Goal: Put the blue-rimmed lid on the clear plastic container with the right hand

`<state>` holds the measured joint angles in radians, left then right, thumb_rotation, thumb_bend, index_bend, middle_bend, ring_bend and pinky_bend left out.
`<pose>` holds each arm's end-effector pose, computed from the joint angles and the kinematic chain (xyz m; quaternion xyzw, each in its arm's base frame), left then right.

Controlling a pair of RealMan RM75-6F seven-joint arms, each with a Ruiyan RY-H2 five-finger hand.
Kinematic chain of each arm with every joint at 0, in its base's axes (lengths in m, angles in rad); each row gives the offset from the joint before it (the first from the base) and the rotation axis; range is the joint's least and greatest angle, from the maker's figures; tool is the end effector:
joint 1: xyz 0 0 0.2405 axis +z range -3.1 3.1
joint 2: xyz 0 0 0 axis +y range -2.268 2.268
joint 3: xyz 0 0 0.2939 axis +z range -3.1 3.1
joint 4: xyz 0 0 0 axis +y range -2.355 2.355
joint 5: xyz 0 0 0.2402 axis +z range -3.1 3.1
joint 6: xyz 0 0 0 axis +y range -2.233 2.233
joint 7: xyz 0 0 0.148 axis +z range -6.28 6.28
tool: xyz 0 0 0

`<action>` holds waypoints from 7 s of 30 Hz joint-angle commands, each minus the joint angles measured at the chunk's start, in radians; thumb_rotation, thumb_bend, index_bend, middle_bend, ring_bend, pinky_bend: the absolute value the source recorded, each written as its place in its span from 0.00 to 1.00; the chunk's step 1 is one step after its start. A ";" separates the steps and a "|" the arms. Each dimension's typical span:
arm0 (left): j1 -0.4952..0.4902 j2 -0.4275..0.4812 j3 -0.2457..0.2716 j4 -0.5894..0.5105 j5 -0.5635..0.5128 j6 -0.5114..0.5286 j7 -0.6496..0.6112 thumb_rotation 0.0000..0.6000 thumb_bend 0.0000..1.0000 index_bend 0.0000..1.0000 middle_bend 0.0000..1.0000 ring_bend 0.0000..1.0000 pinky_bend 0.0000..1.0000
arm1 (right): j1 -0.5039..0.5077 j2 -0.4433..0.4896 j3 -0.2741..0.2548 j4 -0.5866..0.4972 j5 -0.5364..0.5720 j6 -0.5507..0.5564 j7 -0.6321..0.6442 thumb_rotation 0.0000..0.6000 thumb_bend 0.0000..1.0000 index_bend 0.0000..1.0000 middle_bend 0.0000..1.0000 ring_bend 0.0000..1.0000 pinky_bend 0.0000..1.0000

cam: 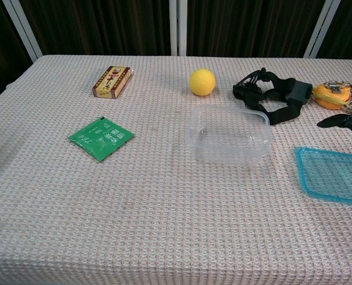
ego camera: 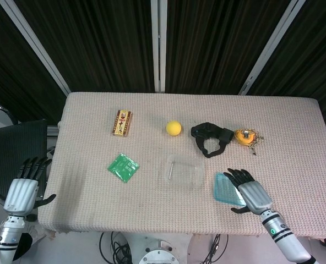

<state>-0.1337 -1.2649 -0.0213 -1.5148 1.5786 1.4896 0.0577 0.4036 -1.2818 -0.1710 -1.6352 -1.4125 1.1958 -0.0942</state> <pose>-0.3439 0.2005 0.0958 -0.6328 -0.3589 -0.4068 0.5526 -0.3109 -0.2239 0.0240 0.7311 -0.4472 0.3097 0.4118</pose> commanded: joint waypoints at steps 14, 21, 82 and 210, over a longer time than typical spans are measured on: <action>0.007 0.014 0.003 -0.034 -0.014 0.001 0.027 1.00 0.00 0.08 0.06 0.00 0.00 | 0.016 -0.038 0.091 0.137 0.078 -0.140 0.005 1.00 0.00 0.00 0.00 0.00 0.00; 0.008 0.019 0.004 -0.052 -0.026 -0.008 0.048 1.00 0.00 0.08 0.06 0.00 0.00 | 0.036 -0.032 0.133 0.169 0.132 -0.215 0.036 1.00 0.00 0.00 0.00 0.00 0.00; 0.003 0.032 0.009 -0.081 -0.021 -0.018 0.066 1.00 0.00 0.08 0.06 0.00 0.00 | 0.170 0.070 0.246 -0.034 0.240 -0.357 -0.097 1.00 0.09 0.26 0.41 0.05 0.00; 0.022 0.026 0.012 -0.049 -0.025 -0.010 0.012 1.00 0.00 0.08 0.06 0.00 0.00 | 0.509 -0.219 0.290 0.023 0.403 -0.416 -0.124 1.00 0.00 0.02 0.17 0.00 0.00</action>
<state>-0.1116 -1.2391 -0.0089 -1.5638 1.5536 1.4800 0.0697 0.9151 -1.5042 0.1199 -1.6077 -1.0054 0.7761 -0.2198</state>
